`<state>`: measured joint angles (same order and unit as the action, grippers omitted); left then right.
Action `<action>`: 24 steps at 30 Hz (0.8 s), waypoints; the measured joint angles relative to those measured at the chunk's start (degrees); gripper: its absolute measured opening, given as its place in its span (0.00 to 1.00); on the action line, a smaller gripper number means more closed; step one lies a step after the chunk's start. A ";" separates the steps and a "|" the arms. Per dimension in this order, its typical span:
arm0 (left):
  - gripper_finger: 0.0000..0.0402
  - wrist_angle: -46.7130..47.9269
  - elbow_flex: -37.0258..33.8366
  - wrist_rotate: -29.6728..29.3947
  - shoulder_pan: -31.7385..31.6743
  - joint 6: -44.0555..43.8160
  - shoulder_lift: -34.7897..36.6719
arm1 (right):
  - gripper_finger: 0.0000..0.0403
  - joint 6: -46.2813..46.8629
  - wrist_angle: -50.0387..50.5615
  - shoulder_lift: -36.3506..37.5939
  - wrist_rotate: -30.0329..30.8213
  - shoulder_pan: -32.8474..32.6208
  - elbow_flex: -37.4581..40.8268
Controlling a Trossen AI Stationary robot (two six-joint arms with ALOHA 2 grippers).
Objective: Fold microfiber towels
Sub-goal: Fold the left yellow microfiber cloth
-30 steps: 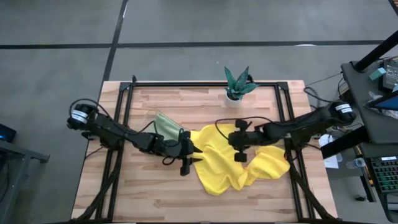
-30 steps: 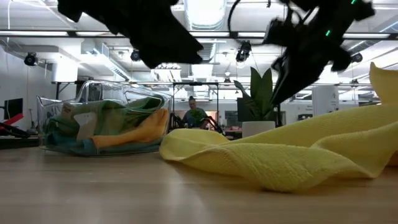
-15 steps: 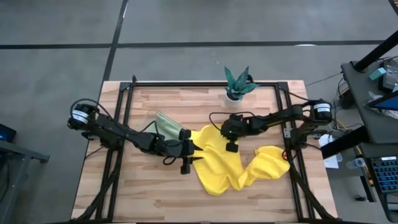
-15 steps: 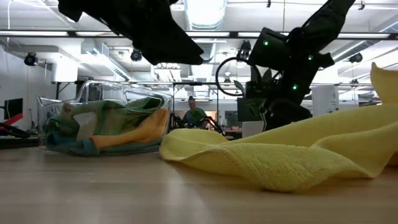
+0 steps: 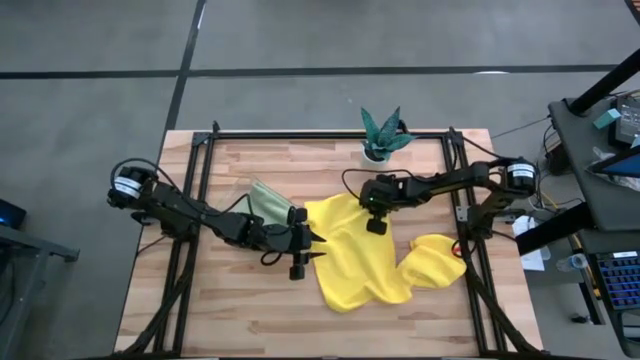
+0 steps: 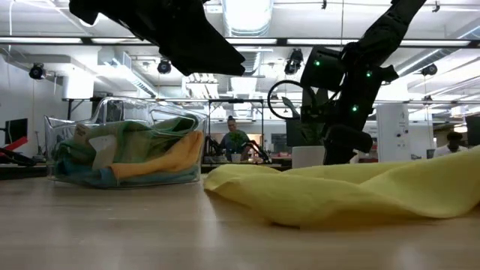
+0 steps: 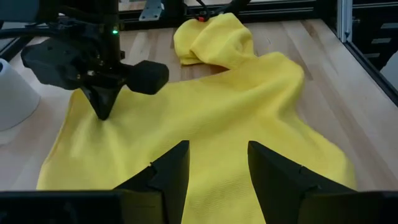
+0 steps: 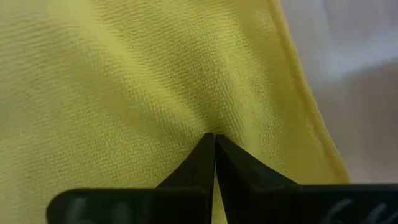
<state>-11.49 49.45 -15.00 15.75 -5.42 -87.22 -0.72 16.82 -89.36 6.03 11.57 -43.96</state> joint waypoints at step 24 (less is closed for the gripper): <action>0.37 0.00 -0.09 -0.02 0.00 -0.38 0.00 | 0.02 6.33 4.39 22.60 2.92 -8.93 0.58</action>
<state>-11.49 49.36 -15.03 15.75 -5.80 -87.22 5.62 21.21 -66.75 8.95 2.64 -43.39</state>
